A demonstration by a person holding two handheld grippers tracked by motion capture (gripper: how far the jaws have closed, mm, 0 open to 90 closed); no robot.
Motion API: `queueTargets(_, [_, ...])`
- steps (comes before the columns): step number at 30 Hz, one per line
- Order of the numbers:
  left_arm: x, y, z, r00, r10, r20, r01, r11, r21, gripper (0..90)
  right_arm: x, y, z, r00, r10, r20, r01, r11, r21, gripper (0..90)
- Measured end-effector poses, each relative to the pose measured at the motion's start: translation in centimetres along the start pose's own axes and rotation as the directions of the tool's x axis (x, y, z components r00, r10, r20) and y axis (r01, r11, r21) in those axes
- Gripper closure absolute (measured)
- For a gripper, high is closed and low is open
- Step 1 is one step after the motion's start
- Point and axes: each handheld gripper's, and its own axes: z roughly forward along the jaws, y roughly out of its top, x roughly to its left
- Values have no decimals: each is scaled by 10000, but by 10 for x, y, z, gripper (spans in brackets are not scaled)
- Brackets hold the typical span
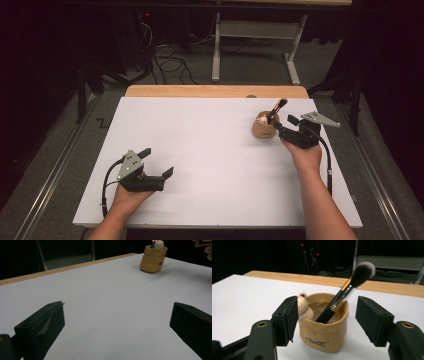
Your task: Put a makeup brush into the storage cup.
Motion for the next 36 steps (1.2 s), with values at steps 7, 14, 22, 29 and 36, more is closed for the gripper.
queueTargets(7, [1, 0, 0, 10000, -25, -29, 25, 10000, 22, 4, 7, -3, -5, 9998, -175, -93, 174, 9998, -86, 247])
queueTargets(14, [1, 0, 1, 10000, -42, -62, 42, 10000, 64, 4, 12, -8, -13, 9996, -229, -191, 227, 9997, -69, 155])
queueTargets(22, [1, -1, 1, 9999, -102, -67, 103, 9999, 79, 4, 23, -11, -27, 9979, -572, -306, 567, 9983, -142, 12])
queueTargets(29, [1, -1, 1, 9998, -179, -128, 180, 9998, 66, 4, 31, -16, -43, 9946, -965, -371, 955, 9951, -268, 4])
queueTargets(36, [1, -1, 1, 9995, -277, -165, 279, 9996, 80, 4, 37, -23, -61, 9936, -993, -544, 969, 9942, -460, 4])
